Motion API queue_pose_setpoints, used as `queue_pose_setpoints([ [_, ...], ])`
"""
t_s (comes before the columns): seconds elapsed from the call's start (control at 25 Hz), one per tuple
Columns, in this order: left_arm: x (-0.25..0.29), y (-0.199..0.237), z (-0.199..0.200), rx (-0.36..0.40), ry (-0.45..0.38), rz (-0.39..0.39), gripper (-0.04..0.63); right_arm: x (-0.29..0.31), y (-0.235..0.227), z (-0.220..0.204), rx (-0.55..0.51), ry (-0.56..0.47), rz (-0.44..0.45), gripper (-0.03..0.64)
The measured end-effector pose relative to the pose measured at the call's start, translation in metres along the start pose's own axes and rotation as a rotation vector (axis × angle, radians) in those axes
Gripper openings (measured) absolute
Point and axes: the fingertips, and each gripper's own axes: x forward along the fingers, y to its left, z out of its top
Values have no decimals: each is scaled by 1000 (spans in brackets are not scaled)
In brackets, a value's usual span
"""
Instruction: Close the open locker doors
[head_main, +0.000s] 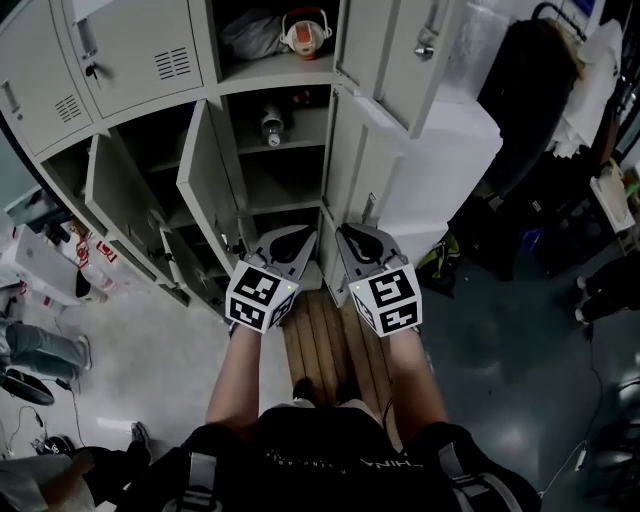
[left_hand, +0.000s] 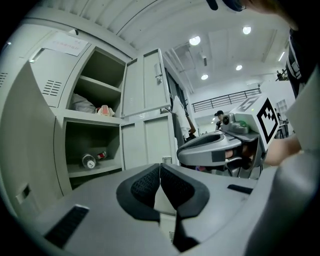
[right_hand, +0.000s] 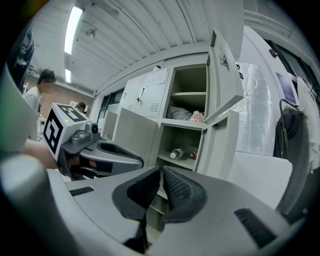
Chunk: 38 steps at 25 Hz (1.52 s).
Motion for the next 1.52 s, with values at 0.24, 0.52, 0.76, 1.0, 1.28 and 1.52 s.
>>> queue_pose_setpoints([
  [0.24,20,-10,6,-6,3,65,21,-9,-24,1,-30,-21,54,43],
  [0.52,29,-32,10,-21,14,150,21,-27,-46,2,-43,-57,132,43],
  [0.76,22,-32,12,3,32,187,23,-29,-41,12,-5,-95,137,43],
  [1.0,10,-24,18,15,16,154,23,-24,-28,27,1,-115,108,43],
  [1.28,8,-18,35,11,-26,121,23,-27,-29,36,-6,-111,70,43],
  [1.52,23,-26,75,4,-97,29,23,-41,-51,66,-46,-145,13,44],
])
